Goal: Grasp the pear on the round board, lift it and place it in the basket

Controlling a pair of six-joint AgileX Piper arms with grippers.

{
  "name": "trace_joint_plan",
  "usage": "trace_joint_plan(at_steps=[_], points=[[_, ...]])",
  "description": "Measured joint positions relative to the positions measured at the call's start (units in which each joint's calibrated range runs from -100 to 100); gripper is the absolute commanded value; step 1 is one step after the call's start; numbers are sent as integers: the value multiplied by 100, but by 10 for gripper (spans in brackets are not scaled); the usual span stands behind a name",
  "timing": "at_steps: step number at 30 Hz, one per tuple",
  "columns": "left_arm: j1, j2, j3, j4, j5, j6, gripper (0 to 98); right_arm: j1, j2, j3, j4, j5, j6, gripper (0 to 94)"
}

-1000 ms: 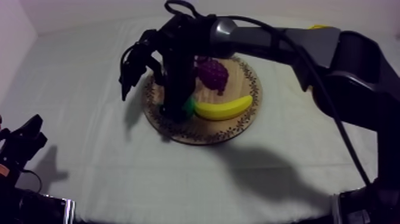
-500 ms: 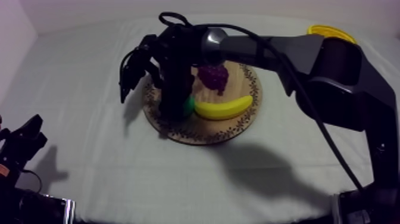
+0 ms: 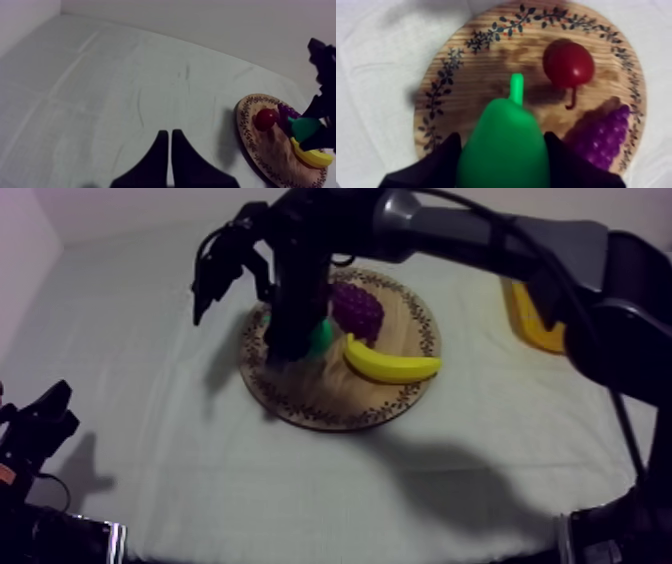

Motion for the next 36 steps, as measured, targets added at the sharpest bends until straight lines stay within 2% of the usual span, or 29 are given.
trace_joint_plan(at_steps=[14,19,28,36], points=[[0,0,0,0,0,0,1,-163,-1864,642,110,304,-373,402],[0,0,0,0,0,0,1,18,-2210,825,129,427,-633,395],[0,0,0,0,0,0,1,900,-2438,939,-92,541,-704,406],[0,0,0,0,0,0,1,2011,-2419,810,-51,471,-489,413]])
